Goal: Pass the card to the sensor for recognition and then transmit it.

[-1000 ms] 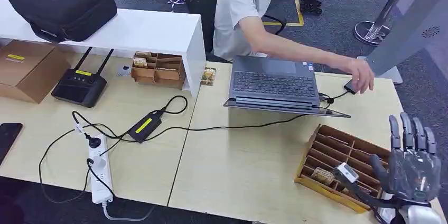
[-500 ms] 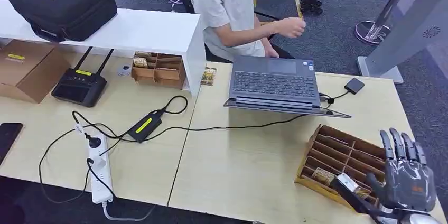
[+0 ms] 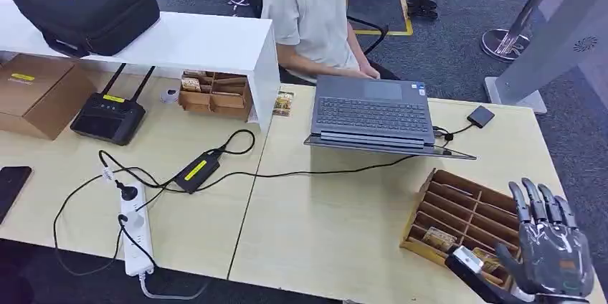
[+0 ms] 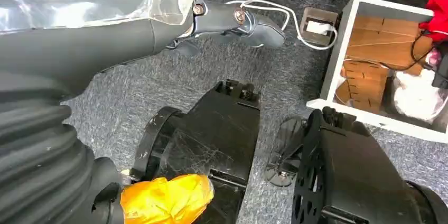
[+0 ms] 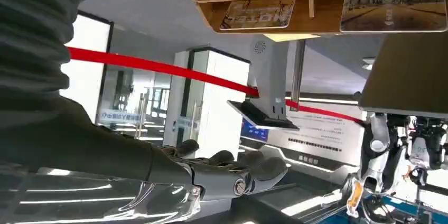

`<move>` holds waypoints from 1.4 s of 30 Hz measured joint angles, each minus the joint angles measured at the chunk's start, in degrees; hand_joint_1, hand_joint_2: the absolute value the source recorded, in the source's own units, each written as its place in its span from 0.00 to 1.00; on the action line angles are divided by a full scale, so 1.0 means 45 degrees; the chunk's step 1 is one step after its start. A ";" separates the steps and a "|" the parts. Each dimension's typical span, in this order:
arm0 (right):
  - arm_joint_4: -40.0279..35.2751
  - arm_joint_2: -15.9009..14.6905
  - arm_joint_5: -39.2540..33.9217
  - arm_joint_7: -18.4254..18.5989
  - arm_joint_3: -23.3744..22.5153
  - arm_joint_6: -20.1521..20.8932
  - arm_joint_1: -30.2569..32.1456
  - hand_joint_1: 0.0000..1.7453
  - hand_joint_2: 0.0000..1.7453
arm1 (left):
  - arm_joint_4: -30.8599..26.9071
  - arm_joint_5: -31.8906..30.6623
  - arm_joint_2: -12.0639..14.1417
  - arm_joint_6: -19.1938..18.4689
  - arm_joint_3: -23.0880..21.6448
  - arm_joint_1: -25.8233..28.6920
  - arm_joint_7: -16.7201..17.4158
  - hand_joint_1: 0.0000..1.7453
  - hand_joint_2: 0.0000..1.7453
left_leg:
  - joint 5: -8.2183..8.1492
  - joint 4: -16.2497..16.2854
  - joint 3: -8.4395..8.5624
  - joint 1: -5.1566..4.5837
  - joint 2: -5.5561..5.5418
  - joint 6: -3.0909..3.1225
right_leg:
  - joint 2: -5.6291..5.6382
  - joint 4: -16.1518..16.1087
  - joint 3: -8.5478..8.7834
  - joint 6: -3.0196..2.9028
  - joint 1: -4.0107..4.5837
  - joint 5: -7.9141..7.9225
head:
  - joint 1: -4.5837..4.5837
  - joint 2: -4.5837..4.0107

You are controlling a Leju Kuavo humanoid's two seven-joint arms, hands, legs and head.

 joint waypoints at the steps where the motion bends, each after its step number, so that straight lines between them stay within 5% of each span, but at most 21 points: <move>1: -0.0010 -0.0039 -0.0004 0.0000 0.0043 0.0034 0.0000 0.00 1.00 | 0.0000 0.0005 0.0000 0.0009 0.0000 0.0001 0.0000 0.00 1.00 | 0.0000 0.0000 0.0000 0.0000 0.0000 0.0000 | 0.0000 0.0000 0.0000 0.0000 0.0000 0.0000 | 0.0000 0.0000; 17: 0.0034 -0.0087 -0.0029 -0.0015 0.0520 0.0092 -0.0095 0.00 1.00 | 0.0000 0.0073 -0.0005 0.0073 0.0000 0.0029 0.0000 0.00 1.00 | 0.0000 -0.0001 -0.0004 0.0001 0.0002 0.0000 | 0.0002 0.0000 0.0001 0.0000 0.0001 0.0000 | 0.0000 0.0000; 42: 0.2336 0.0131 0.0471 -0.0316 0.2540 0.0214 -0.2976 0.00 1.00 | 0.0000 -0.0141 0.0029 -0.0039 -0.0010 0.0003 -0.0019 0.00 1.00 | 0.0001 0.0000 -0.0004 0.0001 0.0003 -0.0001 | 0.0002 0.0001 0.0001 -0.0001 0.0001 0.0000 | 0.0000 0.0000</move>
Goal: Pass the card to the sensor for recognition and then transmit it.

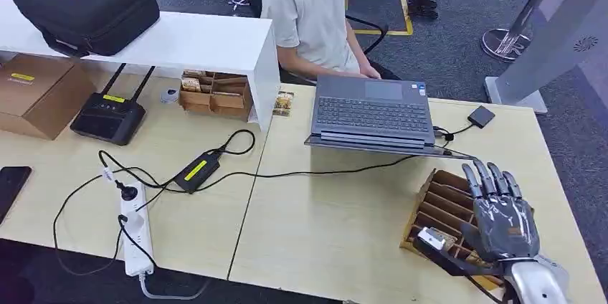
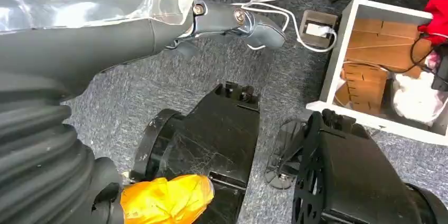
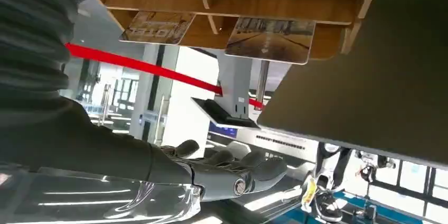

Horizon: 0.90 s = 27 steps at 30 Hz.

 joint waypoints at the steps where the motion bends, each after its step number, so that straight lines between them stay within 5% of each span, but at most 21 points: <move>1: 0.0039 0.0005 0.0005 0.0000 0.0034 -0.0005 -0.0020 0.00 1.00 | 0.0000 0.0000 0.0000 0.0000 0.0000 -0.0001 0.0000 0.00 1.00 | 0.0000 0.0000 0.0000 0.0000 0.0000 0.0000 | 0.0000 0.0000 0.0000 0.0000 0.0000 0.0000 | 0.0000 0.0000; 19: 0.0471 0.0049 0.0301 0.0243 0.0500 -0.0048 -0.0288 0.00 1.00 | 0.0000 -0.0126 0.0019 -0.0029 0.0000 -0.0019 0.0000 0.00 1.00 | 0.0000 0.0000 0.0001 0.0000 0.0001 0.0000 | 0.0001 0.0000 0.0001 0.0000 0.0000 0.0000 | 0.0000 0.0000; 27: 0.1316 0.0112 0.0486 0.0393 -0.0117 -0.0690 -0.0500 0.00 1.00 | 0.0000 -0.0165 0.0029 -0.0321 0.0000 -0.0105 -0.0078 0.00 1.00 | 0.0001 0.0002 0.0002 -0.0001 -0.0001 0.0001 | 0.0001 0.0000 0.0002 0.0001 -0.0001 0.0001 | 0.0000 0.0000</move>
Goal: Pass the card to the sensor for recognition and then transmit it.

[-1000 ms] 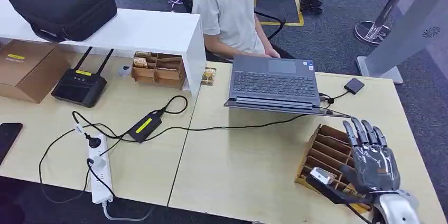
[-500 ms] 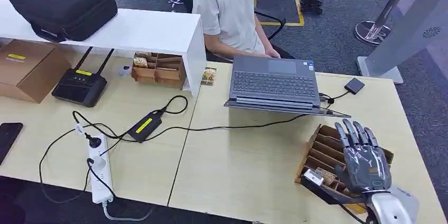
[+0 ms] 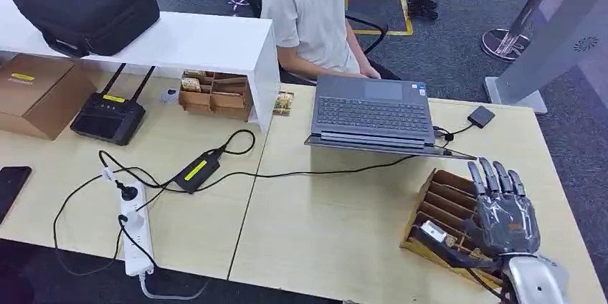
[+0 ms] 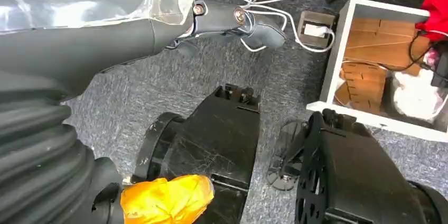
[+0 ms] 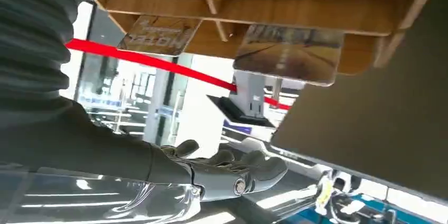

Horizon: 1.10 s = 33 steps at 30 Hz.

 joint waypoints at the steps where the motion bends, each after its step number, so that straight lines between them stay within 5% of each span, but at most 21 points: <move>1: 0.0068 0.0024 0.0000 -0.0005 -0.0083 -0.0048 -0.0011 0.00 1.00 | 0.0000 -0.0010 0.0000 -0.0015 0.0000 -0.0006 -0.0029 0.00 1.00 | 0.0000 0.0000 0.0001 0.0000 0.0001 0.0000 | 0.0000 0.0000 0.0000 0.0000 0.0000 0.0000 | 0.0000 0.0000; 33: 0.0733 0.0510 0.0228 -0.0175 -0.0864 -0.0277 -0.0172 0.00 1.00 | 0.0005 -0.0219 0.0034 -0.0238 0.0000 -0.0085 -0.0082 0.00 1.00 | 0.0002 0.0003 0.0010 0.0000 0.0000 0.0003 | -0.0003 0.0000 0.0015 0.0002 -0.0001 0.0002 | 0.0000 0.0000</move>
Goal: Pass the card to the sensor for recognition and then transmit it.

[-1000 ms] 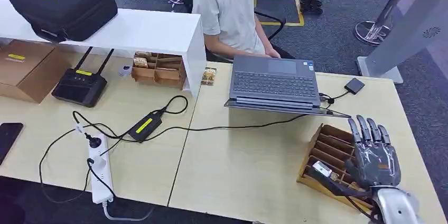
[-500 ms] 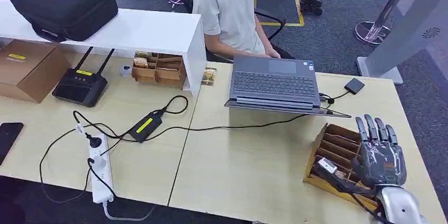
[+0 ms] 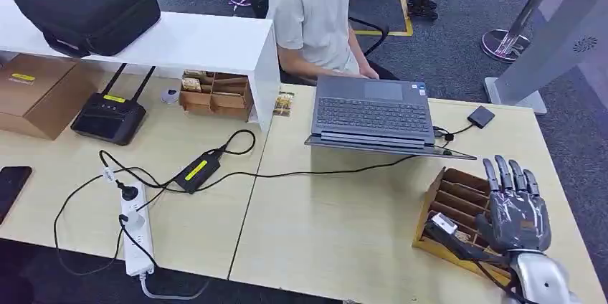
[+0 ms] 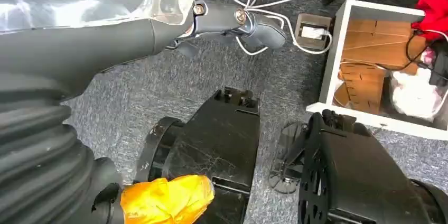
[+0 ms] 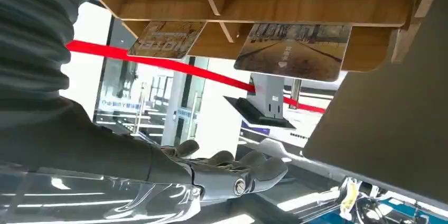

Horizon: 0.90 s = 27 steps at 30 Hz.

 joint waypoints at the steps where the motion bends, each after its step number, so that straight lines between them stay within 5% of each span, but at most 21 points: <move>1: 0.0010 0.0010 0.0033 -0.0034 -0.0004 -0.0077 0.0001 0.00 1.00 | 0.0000 -0.0010 0.0000 -0.0005 0.0000 0.0000 -0.0010 0.00 1.00 | 0.0000 0.0000 0.0000 0.0000 0.0000 0.0000 | 0.0000 0.0000 0.0000 0.0000 0.0000 0.0000 | 0.0000 0.0000; 7: 0.0010 0.0194 0.0306 -0.0223 -0.0141 -0.0967 0.0023 0.00 1.00 | 0.0039 -0.0102 -0.0005 -0.0126 0.0000 -0.0037 -0.0102 0.00 1.00 | 0.0000 0.0000 0.0000 0.0000 0.0001 0.0000 | 0.0001 0.0000 -0.0002 0.0000 0.0000 0.0000 | 0.0000 0.0000; 27: 0.0010 0.0457 0.0418 -0.0253 -0.0219 -0.1083 0.0027 0.00 1.00 | 0.0039 -0.0189 0.0000 -0.0223 0.0000 -0.0069 -0.0112 0.00 1.00 | 0.0000 0.0000 -0.0002 0.0000 0.0001 0.0000 | 0.0001 0.0000 -0.0004 0.0000 0.0000 0.0000 | 0.0000 0.0000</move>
